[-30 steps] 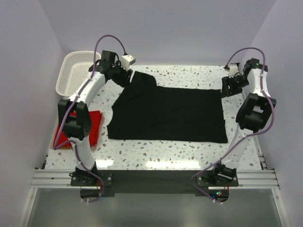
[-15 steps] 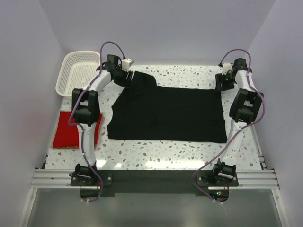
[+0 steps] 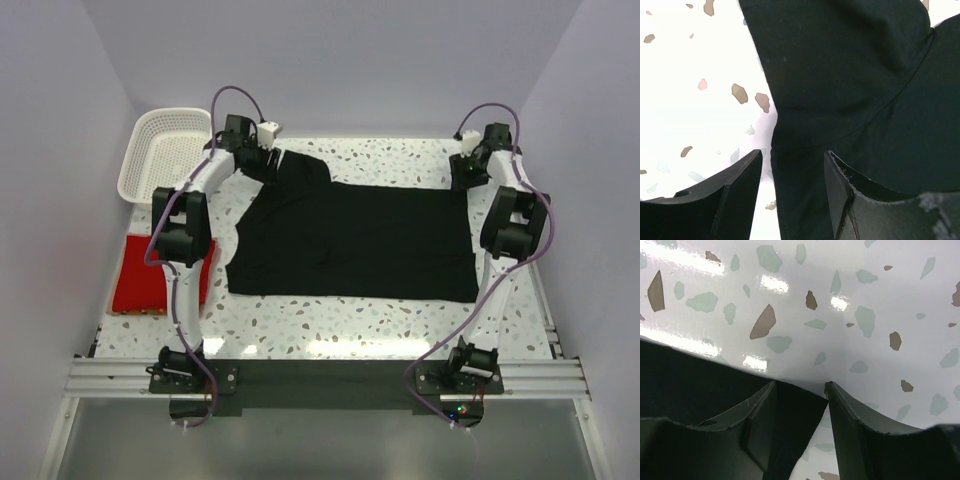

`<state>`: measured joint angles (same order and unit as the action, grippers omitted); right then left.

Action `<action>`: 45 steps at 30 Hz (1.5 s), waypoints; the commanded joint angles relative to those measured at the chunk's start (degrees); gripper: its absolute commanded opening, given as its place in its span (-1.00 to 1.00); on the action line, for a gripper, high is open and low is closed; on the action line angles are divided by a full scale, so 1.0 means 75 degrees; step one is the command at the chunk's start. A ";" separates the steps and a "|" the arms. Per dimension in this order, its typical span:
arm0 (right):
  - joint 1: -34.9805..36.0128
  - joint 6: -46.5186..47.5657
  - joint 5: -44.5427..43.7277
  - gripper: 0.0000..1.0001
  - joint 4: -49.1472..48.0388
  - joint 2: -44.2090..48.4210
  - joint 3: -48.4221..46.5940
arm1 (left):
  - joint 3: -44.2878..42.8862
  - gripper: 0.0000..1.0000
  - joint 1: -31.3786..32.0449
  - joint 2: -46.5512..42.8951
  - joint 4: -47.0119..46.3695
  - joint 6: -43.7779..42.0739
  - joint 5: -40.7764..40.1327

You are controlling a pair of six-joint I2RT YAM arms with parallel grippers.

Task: Fold and stack the t-shirts
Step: Fold the tshirt

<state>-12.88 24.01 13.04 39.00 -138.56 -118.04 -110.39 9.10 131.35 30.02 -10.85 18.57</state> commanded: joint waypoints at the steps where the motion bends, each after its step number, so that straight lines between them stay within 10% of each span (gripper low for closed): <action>1: -0.0169 0.0010 0.0077 -0.03 0.0095 0.0228 0.0200 | -0.0153 0.15 -0.0054 0.0088 -0.0311 0.0111 0.0020; 30: -0.0169 0.0419 0.0056 -0.24 0.0366 -0.0052 0.0281 | -0.0785 0.21 -0.0065 0.0627 -0.0065 0.0228 -0.0296; 40: -0.0157 0.0549 -0.0168 -1.00 0.0401 -0.0111 0.0223 | -0.1359 0.18 -0.0065 0.1224 -0.0311 0.0334 -0.0425; 45: -0.0169 0.0525 -0.0180 -1.00 0.0378 -0.0111 0.0258 | -0.1418 0.17 -0.0065 0.1307 -0.0920 0.0568 -0.0109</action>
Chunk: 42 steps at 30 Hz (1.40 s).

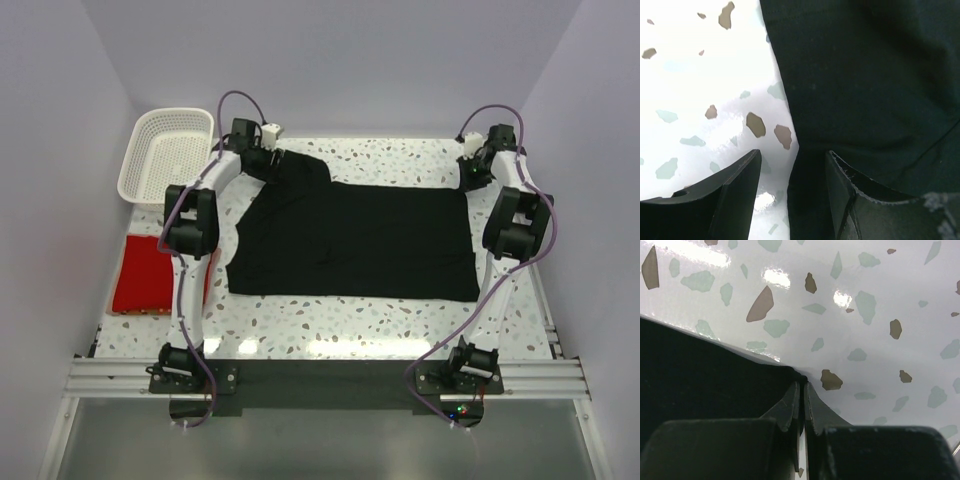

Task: Fold and stack the t-shirts
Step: Fold the tshirt

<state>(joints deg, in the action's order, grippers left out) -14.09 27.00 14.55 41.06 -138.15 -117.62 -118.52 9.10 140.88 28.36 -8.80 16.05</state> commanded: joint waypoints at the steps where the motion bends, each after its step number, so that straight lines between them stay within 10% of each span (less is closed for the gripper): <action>1: 0.0003 0.0114 -0.0381 -1.00 0.0104 -0.0166 0.0203 | -0.0323 0.17 -0.0065 0.0048 -0.0792 0.0364 0.0308; 28: 0.0003 0.0126 -0.0404 -1.00 0.0209 -0.0318 0.0027 | -0.2536 -0.05 0.0579 0.1864 0.0952 -0.0222 -0.0698; 38: 0.0003 0.0161 -0.0521 -1.00 0.0209 -0.0330 -0.0044 | -0.1554 -0.08 0.0743 0.1537 0.1176 -0.0491 -0.1332; 42: 0.0003 0.0149 -0.0521 -1.00 0.0197 -0.0365 -0.0067 | -0.1692 -0.59 0.0697 0.1583 0.1071 -0.0573 -0.1274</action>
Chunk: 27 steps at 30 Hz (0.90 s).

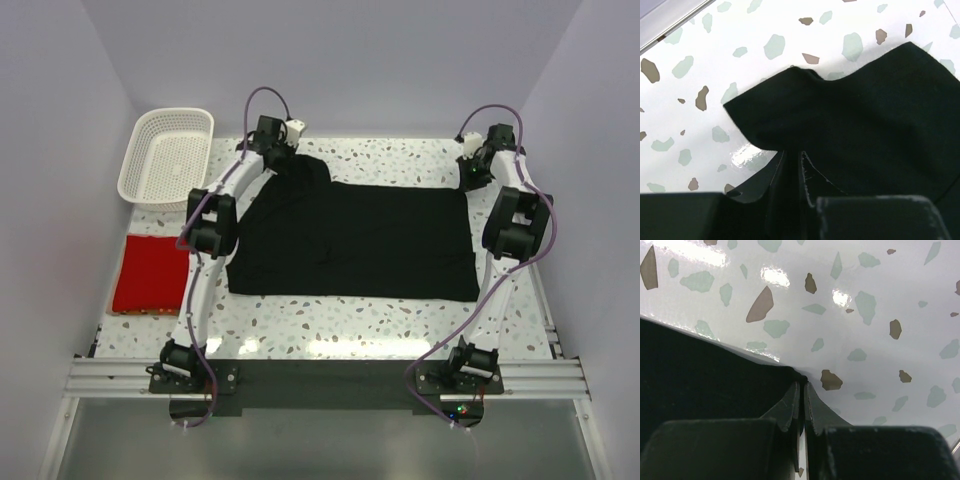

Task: Fold and stack the t-shirts
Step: Fold the tshirt

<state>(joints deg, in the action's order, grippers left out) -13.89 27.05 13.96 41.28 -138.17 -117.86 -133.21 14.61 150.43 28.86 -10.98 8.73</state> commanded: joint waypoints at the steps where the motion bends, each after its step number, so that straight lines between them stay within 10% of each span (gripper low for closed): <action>1: -0.0023 0.0120 -0.0431 -1.00 0.0168 -0.0363 -0.0023 | 0.0160 -0.65 -0.0073 0.0345 0.0910 -0.0293 -0.0239; 4: -0.0023 0.0120 -0.0384 -1.00 0.0180 -0.0351 0.0000 | -0.0298 -1.00 -0.0085 0.0486 0.0630 -0.0445 -0.0320; 27: -0.0210 0.0155 0.0447 -1.00 0.0110 0.0715 0.0269 | 0.3417 -1.00 -0.0389 -0.2572 -0.4504 -0.0434 0.0710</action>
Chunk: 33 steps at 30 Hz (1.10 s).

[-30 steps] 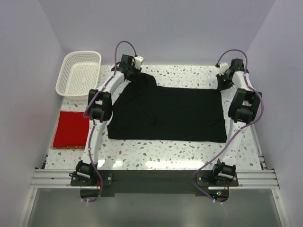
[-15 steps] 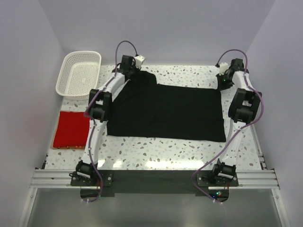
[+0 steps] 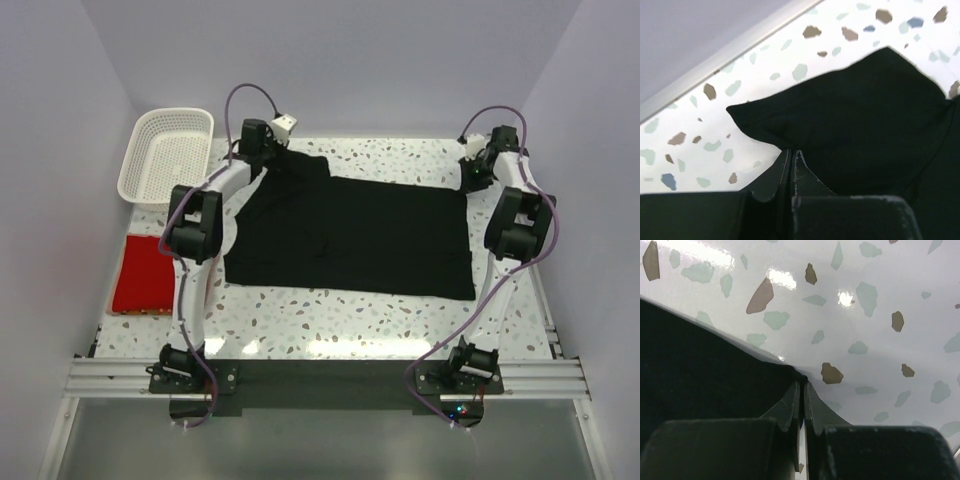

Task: Fold and stack the t-shirts
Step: Fold the tshirt

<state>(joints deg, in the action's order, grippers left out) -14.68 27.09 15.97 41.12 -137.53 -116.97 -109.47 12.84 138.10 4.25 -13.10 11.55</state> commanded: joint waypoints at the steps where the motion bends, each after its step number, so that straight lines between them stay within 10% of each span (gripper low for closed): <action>1: -0.0117 0.0161 0.0215 -1.00 0.0142 0.0735 0.0197 | 0.0276 -1.00 -0.0154 -0.1022 -0.1235 -0.0163 0.0381; 33: -0.0469 0.1086 0.1117 -1.00 0.1114 0.2611 0.1579 | 0.3416 -1.00 -0.0470 -0.3905 0.0077 -0.1381 0.1296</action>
<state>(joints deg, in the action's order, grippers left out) -17.76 32.64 22.59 47.72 -123.52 -106.34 -85.32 10.13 112.97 2.83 -20.67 22.09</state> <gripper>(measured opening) 0.026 0.019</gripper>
